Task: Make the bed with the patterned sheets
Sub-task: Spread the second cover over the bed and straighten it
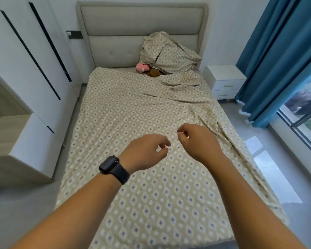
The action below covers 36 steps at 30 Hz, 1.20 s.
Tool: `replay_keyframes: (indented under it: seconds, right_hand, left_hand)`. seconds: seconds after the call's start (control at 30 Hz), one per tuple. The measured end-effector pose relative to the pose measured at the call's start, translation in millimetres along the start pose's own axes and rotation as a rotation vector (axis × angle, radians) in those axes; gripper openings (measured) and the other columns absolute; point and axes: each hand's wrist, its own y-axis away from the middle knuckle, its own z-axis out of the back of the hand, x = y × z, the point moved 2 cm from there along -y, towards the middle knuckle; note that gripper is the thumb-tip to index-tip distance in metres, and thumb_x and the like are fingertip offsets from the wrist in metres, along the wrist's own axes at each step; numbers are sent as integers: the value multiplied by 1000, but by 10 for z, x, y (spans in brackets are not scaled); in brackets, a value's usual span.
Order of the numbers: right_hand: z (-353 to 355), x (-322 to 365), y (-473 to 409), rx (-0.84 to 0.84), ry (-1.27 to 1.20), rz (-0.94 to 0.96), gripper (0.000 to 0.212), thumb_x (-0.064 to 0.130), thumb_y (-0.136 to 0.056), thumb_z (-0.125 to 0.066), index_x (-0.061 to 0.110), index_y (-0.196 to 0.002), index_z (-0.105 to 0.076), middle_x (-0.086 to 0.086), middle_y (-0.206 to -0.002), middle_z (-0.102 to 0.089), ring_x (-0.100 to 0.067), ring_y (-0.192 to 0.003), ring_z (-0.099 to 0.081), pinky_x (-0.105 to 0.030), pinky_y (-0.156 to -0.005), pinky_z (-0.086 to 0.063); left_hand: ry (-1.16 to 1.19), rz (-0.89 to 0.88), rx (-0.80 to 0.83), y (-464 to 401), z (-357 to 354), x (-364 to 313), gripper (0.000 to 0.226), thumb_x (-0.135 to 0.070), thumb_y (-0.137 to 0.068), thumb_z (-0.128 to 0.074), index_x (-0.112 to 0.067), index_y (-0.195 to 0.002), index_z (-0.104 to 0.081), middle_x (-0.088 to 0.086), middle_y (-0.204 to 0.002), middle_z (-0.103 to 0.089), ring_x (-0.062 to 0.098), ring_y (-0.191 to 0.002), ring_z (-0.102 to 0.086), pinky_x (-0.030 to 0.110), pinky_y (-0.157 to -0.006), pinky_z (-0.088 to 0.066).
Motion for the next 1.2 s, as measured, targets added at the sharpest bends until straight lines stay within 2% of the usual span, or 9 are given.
replay_keyframes:
  seconds: [0.2, 0.37, 0.47, 0.53, 0.63, 0.77, 0.97, 1.1, 1.2]
  right_hand:
    - [252, -431, 67, -15, -23, -66, 26, 40, -101, -44, 34, -114, -65, 14, -103, -68, -11, -89, -62, -36, -77, -54]
    - [385, -839, 437, -40, 51, -167, 27, 44, -101, -44, 37, -118, -63, 17, -109, -67, -8, -94, -62, -37, -81, -56]
    - [533, -1216, 627, -39, 74, -234, 26, 44, -101, -44, 39, -116, -64, 19, -111, -67, -5, -94, -61, -35, -81, -57]
    - [578, -1423, 683, -91, 59, -254, 25, 44, -101, -44, 40, -115, -64, 20, -111, -67, -4, -94, -61, -33, -80, -57]
    - [670, -1743, 660, -115, 18, -245, 24, 43, -101, -44, 39, -114, -64, 20, -109, -67, -5, -95, -60, -33, -81, -56]
    - [776, -2249, 545, -99, -14, -172, 25, 42, -101, -45, 37, -114, -65, 19, -110, -66, -6, -95, -60, -32, -80, -54]
    - [1066, -3501, 479, 4, 9, -90, 26, 41, -101, -44, 36, -115, -65, 17, -114, -65, -10, -100, -61, -36, -83, -54]
    - [1319, -4272, 579, 50, -23, -99, 25, 39, -101, -44, 35, -113, -66, 17, -114, -65, -10, -98, -61, -36, -83, -54]
    - [1433, -4597, 605, 85, -43, -113, 26, 39, -102, -43, 35, -114, -65, 17, -113, -64, -10, -97, -61, -35, -83, -54]
  left_hand:
    - [-27, -25, 58, -284, -142, -393, 29, -41, -101, -47, -38, -126, -61, -19, -119, -64, 5, -107, -59, 33, -89, -52]
    - [138, -71, 89, -588, -396, -701, 26, -40, -99, -52, -36, -121, -65, -21, -109, -65, 3, -97, -62, 38, -89, -55]
    - [249, -74, 121, -717, -636, -1096, 26, -39, -97, -53, -35, -119, -66, -19, -110, -66, 3, -94, -63, 40, -89, -56]
    - [241, -73, 169, -748, -808, -1255, 27, -39, -97, -53, -34, -120, -66, -18, -112, -67, 4, -95, -63, 40, -90, -56]
    - [168, -83, 185, -928, -959, -1522, 28, -37, -98, -53, -32, -122, -66, -17, -115, -67, 5, -99, -63, 39, -92, -55]
    - [163, -43, 118, -1250, -1176, -1870, 26, -36, -98, -53, -32, -121, -67, -17, -112, -68, 5, -98, -63, 39, -91, -55]
    - [200, 66, 62, -1682, -1743, -2716, 23, -37, -98, -54, -34, -117, -67, -20, -107, -66, 2, -92, -64, 38, -86, -57]
    - [173, 116, 117, -1935, -2125, -3252, 23, -37, -98, -54, -34, -117, -67, -22, -106, -65, 1, -92, -63, 38, -89, -56]
    - [150, 104, 160, -2129, -2271, -3543, 24, -37, -99, -53, -33, -118, -67, -22, -107, -65, 1, -92, -63, 38, -89, -55]
